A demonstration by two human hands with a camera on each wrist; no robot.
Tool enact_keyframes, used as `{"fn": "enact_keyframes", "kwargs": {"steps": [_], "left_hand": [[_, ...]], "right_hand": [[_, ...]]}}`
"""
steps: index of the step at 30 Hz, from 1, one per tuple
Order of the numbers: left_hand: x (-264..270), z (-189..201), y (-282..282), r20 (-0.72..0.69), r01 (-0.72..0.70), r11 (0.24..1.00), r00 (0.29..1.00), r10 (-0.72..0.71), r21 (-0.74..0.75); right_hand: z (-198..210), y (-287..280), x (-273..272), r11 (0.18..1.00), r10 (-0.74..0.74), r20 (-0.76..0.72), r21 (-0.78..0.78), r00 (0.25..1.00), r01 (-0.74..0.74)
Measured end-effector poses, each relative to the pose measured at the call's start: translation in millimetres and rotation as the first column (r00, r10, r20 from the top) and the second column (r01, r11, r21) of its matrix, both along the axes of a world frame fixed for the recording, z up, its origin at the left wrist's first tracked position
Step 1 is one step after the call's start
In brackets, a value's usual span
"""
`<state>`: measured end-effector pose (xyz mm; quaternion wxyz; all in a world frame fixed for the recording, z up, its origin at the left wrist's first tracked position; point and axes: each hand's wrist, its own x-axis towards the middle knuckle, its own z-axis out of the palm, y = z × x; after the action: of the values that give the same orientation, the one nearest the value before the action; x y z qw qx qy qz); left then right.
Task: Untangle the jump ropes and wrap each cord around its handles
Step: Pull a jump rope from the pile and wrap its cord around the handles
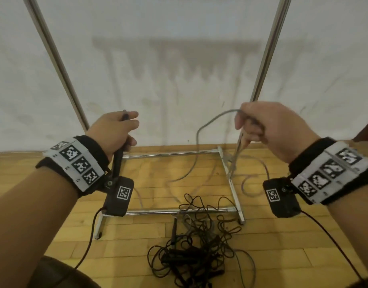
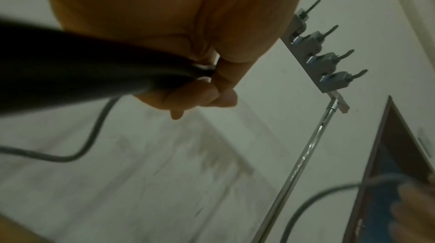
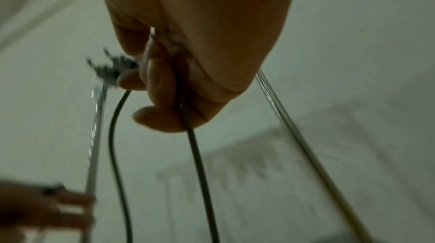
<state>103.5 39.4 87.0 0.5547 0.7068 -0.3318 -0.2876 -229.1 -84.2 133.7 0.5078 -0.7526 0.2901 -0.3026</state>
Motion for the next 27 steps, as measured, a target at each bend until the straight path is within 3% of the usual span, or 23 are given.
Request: {"fn": "enact_keyframes", "kwargs": {"steps": [2, 4, 6, 8, 12, 15, 19, 23, 25, 27], "left_hand": [[-10, 0, -1, -0.01, 0.1, 0.994, 0.995, -0.1, -0.046], [-26, 0, 0, -0.046, 0.217, 0.969, 0.974, -0.224, -0.116], [-44, 1, 3, -0.046, 0.343, 0.927, 0.935, -0.353, -0.15], [-63, 2, 5, -0.016, 0.475, 0.872, 0.877, -0.48, -0.12], [-87, 2, 7, 0.088, 0.644, 0.763, 0.758, -0.646, 0.054], [-94, -2, 4, 0.081, 0.688, 0.724, 0.719, -0.69, 0.059], [-81, 5, -3, 0.092, 0.531, 0.84, 0.847, -0.523, -0.115], [-42, 25, -5, -0.131, 0.194, 0.898, 0.956, -0.264, -0.395], [-24, 32, -1, -0.195, 0.049, 0.901, 0.97, -0.146, -0.43], [-12, 34, 3, -0.223, -0.056, 0.897, 0.974, -0.048, -0.439]], "right_hand": [[11, 10, 4, 0.998, 0.01, 0.109, 0.066, 0.994, -0.018], [1, 18, 11, 1.0, -0.007, -0.059, 0.002, 0.998, 0.007], [-14, 27, 20, 0.999, 0.021, -0.289, -0.022, 0.957, -0.029], [-23, 36, 29, 0.997, 0.082, -0.36, 0.025, 0.929, -0.078], [-18, 46, 40, 0.992, 0.093, -0.306, -0.057, 0.947, -0.116], [-13, 49, 40, 0.99, 0.074, -0.21, -0.099, 0.975, -0.096], [-21, 40, 34, 0.992, 0.107, -0.187, -0.05, 0.977, -0.119], [-44, 17, 15, 0.986, 0.087, -0.395, -0.096, 0.915, -0.136], [-60, 2, 2, 0.985, 0.084, -0.473, -0.094, 0.877, -0.145], [-77, -11, -13, 0.982, 0.014, -0.619, -0.141, 0.785, -0.129]]}}
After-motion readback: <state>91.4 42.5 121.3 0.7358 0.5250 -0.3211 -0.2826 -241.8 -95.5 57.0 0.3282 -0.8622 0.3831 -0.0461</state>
